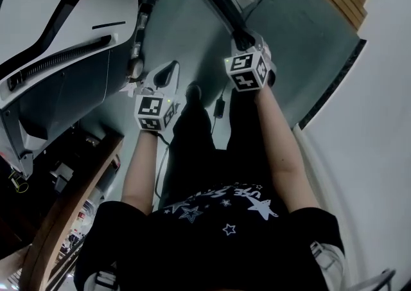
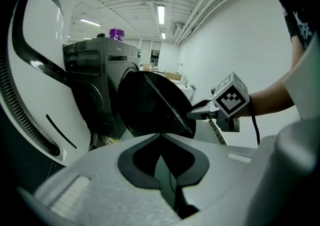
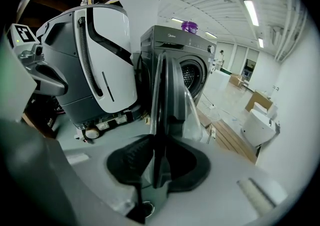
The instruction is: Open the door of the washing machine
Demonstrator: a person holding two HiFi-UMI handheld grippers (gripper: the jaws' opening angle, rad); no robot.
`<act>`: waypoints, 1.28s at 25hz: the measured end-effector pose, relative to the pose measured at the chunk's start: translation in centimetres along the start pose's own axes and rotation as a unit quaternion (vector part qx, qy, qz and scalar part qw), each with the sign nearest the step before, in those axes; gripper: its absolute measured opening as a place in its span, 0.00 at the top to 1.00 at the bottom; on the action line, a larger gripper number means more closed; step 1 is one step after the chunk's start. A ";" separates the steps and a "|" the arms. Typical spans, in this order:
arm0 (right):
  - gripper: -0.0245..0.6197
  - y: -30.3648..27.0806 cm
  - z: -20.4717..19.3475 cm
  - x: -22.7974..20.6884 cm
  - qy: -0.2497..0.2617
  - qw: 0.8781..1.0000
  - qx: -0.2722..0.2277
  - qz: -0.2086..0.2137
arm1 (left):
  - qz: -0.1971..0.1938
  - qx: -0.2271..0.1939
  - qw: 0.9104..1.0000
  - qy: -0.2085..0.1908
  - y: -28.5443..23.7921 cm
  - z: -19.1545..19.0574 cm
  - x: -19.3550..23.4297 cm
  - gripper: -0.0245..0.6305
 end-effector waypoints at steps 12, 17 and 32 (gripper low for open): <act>0.83 -0.2 -0.3 7.0 -0.060 0.997 -0.003 -0.045 | -0.013 -0.001 1.000 0.006 5.7 -5.8 4.3 0.95; 0.82 -0.6 -0.1 10.5 -0.075 0.996 -0.008 -0.049 | -0.022 0.001 1.000 0.007 7.5 -7.9 5.8 0.95; 0.80 -2.0 1.2 18.1 -0.120 0.990 -0.020 -0.067 | -0.043 -0.008 0.999 0.000 11.2 -11.6 9.2 0.95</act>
Point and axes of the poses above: the fingertips, and each gripper's own axes: y backward along the fingers, x to its left, z out of its top, the point moved 1 cm from there along y, backward along the fingers, and after that the axes turned 12 degrees about -y, right-handed, at the moved point
